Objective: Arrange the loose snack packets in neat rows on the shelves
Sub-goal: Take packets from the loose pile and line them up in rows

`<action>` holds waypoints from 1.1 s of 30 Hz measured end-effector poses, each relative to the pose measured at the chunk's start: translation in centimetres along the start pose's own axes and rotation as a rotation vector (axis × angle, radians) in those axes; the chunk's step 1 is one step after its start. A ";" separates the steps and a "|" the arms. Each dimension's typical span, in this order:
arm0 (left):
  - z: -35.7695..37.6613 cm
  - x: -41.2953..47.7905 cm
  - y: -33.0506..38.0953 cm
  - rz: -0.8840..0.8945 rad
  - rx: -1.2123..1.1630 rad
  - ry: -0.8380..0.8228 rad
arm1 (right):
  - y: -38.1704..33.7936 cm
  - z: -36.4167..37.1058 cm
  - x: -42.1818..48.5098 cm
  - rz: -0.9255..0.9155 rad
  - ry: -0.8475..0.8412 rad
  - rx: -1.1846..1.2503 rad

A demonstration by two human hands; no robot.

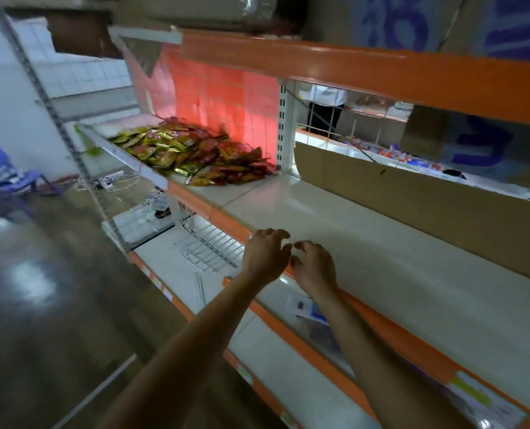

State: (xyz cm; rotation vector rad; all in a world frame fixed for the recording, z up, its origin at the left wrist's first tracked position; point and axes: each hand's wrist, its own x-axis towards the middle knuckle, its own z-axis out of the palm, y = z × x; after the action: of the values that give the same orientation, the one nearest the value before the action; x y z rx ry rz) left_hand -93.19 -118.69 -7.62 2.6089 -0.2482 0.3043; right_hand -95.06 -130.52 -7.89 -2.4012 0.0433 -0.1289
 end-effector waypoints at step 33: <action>-5.7 26.2 -25.3 -0.094 0.028 0.097 | -13.7 17.5 29.1 0.233 0.087 0.197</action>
State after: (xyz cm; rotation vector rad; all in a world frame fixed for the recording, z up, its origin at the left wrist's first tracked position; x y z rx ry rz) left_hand -63.21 -97.28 -7.52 2.6146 -0.0874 0.4028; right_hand -64.30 -110.65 -9.15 -2.1750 0.3342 -0.1224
